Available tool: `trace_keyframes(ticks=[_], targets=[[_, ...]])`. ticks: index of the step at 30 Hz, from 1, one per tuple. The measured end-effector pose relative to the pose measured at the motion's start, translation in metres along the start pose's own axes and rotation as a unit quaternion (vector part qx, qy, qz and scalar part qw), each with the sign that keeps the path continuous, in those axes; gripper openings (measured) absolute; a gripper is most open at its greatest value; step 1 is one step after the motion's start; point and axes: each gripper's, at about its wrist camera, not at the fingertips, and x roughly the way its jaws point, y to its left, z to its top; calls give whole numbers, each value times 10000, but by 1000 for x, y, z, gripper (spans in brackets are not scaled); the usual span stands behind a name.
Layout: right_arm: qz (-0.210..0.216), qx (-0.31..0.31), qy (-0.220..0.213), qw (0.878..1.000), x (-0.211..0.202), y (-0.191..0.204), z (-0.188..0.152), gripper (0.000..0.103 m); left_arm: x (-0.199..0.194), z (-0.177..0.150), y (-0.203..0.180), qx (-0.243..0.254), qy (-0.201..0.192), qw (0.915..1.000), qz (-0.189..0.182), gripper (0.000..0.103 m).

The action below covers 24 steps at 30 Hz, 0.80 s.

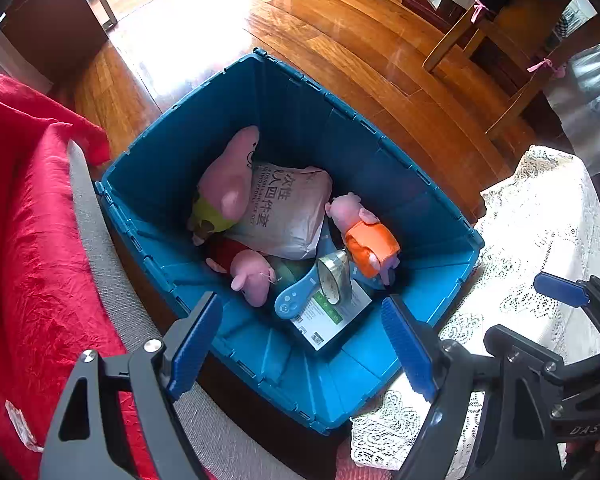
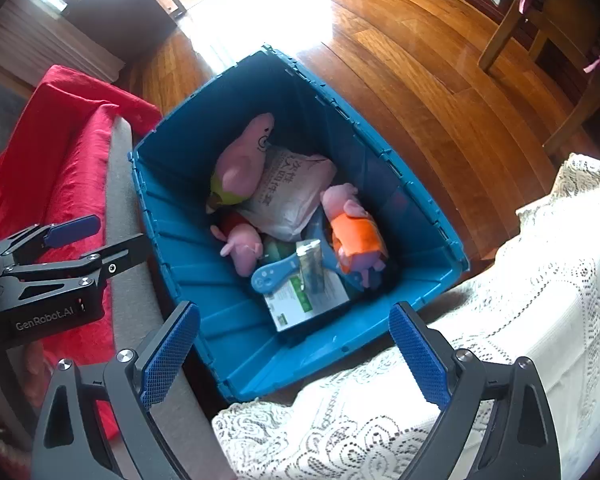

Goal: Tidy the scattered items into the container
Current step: 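Withdraw both open grippers from the bin back over the table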

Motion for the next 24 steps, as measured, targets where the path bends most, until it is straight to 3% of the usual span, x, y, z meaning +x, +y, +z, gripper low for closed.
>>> trace_keyframes(ticks=[9, 24], targets=[[-75, 202, -174, 9996, -22, -14, -19, 102, -8, -6, -20, 242, 16, 9996, 138, 82], [-419, 1263, -649, 9890, -87, -97, -92, 102, -40, -25, -130, 1288, -216, 9914, -91, 82]])
